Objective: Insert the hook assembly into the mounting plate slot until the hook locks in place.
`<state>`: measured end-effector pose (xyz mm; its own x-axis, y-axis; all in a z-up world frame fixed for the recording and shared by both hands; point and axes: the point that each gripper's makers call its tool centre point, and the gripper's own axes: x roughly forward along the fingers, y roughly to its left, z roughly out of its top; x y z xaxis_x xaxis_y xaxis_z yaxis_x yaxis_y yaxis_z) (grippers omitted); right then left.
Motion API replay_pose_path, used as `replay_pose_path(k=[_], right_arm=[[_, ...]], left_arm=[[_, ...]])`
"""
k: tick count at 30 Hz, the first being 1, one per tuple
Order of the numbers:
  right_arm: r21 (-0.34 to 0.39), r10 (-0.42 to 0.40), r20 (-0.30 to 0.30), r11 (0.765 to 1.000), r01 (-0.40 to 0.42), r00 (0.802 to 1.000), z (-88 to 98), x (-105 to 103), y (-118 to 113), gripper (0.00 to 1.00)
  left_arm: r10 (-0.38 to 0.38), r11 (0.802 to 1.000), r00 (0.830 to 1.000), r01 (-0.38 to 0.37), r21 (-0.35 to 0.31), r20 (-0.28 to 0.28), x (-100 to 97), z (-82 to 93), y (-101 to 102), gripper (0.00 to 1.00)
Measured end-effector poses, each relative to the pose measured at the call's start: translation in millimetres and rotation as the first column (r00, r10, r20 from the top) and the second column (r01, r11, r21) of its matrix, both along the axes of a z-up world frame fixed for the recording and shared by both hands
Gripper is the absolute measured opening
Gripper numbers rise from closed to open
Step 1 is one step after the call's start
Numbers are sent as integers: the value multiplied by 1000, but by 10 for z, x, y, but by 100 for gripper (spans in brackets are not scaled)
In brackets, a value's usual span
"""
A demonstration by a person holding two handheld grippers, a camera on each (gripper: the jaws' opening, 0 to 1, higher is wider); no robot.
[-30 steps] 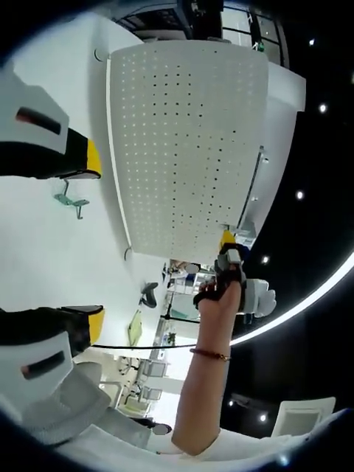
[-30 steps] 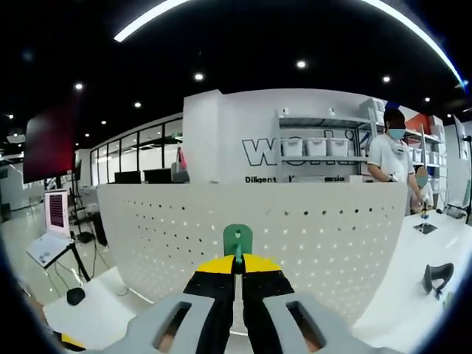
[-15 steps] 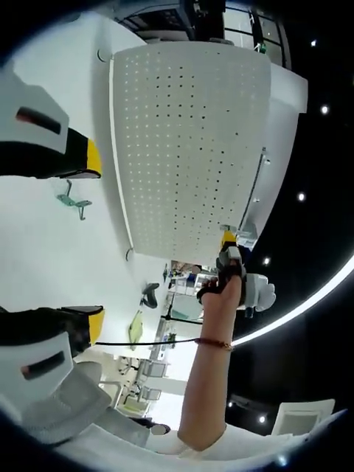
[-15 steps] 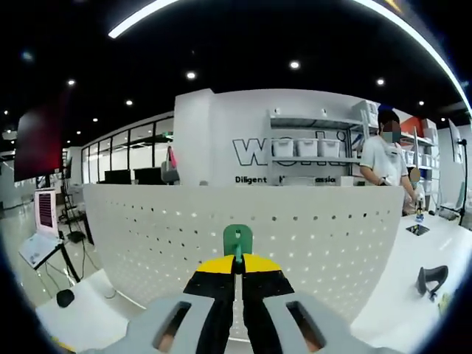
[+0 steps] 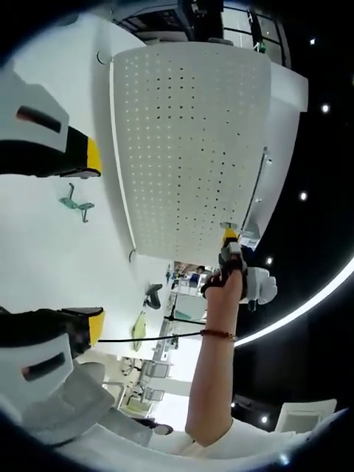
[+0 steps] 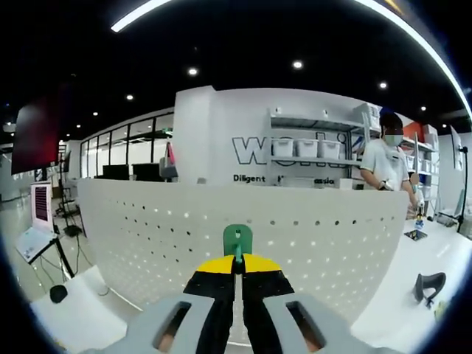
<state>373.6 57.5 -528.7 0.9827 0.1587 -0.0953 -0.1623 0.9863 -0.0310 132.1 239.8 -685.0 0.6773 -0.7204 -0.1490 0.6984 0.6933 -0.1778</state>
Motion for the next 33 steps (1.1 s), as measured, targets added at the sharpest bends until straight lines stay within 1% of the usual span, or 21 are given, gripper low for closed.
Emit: replay_pose_path(k=[3, 6, 10, 14, 17, 19, 23, 33], right_arm=[[-5, -2, 2, 1000, 2, 1000, 5, 42, -8, 1], [8, -7, 0, 1000, 7, 1000, 22, 64, -19, 1], [-4, -11, 4, 1000, 11, 1000, 46, 114, -21, 1], [8, -18, 10, 1000, 18, 1000, 73, 174, -46, 1], [16, -18, 4, 1000, 18, 1000, 64, 208, -47, 1], [23, -25, 2, 999, 25, 1000, 57, 227, -59, 1], [27, -26, 0, 999, 26, 1000, 46, 256, -53, 1], [21, -31, -22, 999, 31, 999, -41, 359, -50, 1]], left_arm=[[-1, 1000, 1000, 1, 3, 6, 12, 17, 9, 75], [-3, 1000, 1000, 3, 11, 10, 16, 20, 13, 76], [-4, 1000, 1000, 4, 16, 5, 19, 4, 14, 77], [-2, 1000, 1000, 2, 12, 5, 18, 1, 22, 78], [1, 1000, 1000, -1, 14, 3, 27, -2, 37, 80], [10, 1000, 1000, -10, -9, 5, 42, 27, 52, 82], [16, 1000, 1000, -16, -4, 3, 46, 14, 66, 85], [23, 1000, 1000, -23, 4, -10, 32, -29, 95, 85]])
